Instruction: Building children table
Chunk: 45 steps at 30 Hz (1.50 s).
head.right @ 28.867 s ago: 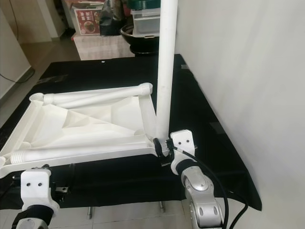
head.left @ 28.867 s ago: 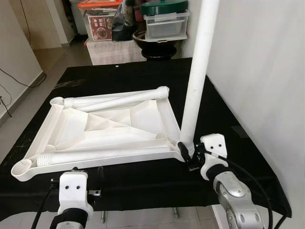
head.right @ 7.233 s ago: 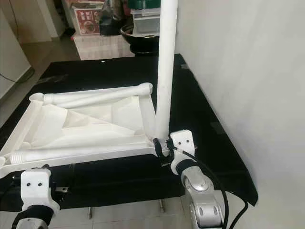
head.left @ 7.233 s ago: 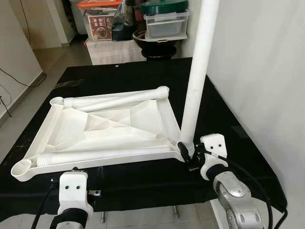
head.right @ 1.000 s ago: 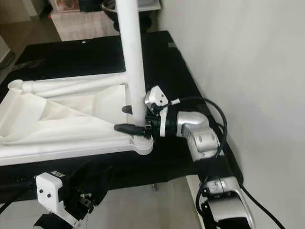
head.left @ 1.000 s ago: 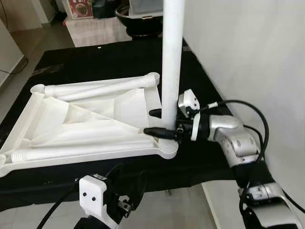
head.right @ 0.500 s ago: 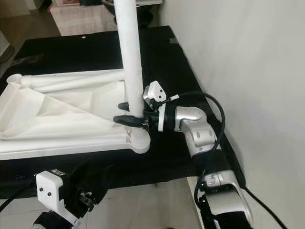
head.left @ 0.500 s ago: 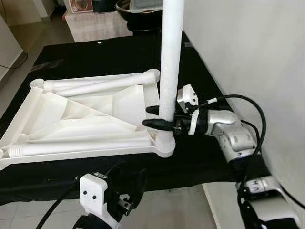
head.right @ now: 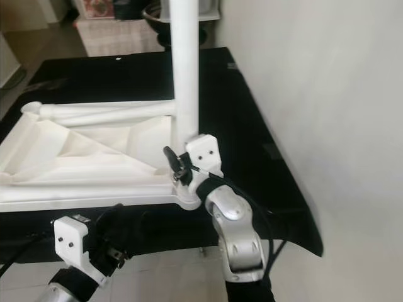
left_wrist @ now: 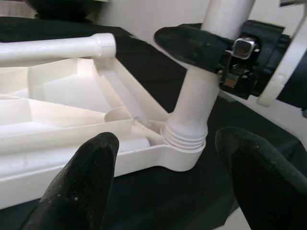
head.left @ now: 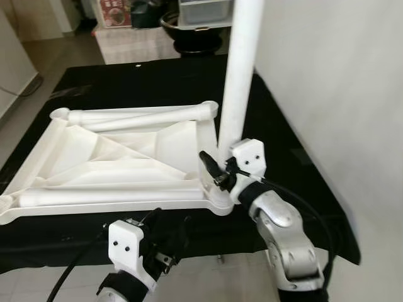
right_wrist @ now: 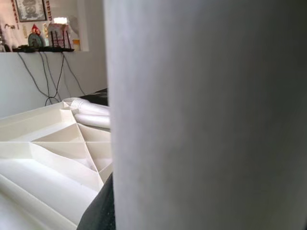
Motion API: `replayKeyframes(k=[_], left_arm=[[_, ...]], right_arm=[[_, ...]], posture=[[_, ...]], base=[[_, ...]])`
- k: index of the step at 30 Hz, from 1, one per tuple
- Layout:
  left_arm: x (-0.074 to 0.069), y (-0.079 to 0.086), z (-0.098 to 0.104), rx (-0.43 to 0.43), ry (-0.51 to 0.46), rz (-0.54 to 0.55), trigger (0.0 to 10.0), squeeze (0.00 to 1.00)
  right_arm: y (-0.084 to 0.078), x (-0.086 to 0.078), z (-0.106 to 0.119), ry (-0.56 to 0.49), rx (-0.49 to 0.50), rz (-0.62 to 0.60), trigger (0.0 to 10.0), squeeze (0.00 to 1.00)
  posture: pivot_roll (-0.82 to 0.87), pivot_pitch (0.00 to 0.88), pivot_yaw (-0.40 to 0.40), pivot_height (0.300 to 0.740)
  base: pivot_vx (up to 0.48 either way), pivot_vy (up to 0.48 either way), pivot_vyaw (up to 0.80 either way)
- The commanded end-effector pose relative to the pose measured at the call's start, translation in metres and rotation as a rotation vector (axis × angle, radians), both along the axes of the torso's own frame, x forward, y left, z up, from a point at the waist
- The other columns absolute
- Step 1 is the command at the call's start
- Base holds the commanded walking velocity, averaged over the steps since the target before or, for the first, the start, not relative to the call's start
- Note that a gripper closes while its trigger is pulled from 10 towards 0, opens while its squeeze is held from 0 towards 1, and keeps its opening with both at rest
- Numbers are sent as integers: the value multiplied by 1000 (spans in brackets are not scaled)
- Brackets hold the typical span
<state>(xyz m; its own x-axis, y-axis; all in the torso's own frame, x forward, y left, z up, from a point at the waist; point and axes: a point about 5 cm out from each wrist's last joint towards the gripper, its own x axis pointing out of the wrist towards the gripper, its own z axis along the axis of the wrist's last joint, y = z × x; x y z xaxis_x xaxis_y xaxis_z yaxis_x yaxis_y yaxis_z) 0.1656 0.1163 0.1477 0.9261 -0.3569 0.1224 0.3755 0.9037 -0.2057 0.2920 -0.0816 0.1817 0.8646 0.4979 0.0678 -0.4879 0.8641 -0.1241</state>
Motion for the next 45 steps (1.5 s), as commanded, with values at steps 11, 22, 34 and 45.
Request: replayKeyframes(k=[11,22,34,45], left_arm=[[-8,1,-4,-1,26,6,10000,0],[-23,-2,0,0,42,-6,10000,0],[-32,-2,5,5,55,-13,10000,0],[-32,-2,6,5,58,-12,10000,0]], right_arm=[[0,7,6,72,-4,481,10000,1000],[-19,33,23,89,-150,800,10000,0],[-32,56,34,151,-177,981,0,0],[-35,55,35,132,-154,993,0,0]], posture=[[73,110,20,740],[118,164,26,740],[123,200,29,740],[113,199,33,740]], base=[[0,0,0],[0,0,0],[0,0,0],[0,0,0]])
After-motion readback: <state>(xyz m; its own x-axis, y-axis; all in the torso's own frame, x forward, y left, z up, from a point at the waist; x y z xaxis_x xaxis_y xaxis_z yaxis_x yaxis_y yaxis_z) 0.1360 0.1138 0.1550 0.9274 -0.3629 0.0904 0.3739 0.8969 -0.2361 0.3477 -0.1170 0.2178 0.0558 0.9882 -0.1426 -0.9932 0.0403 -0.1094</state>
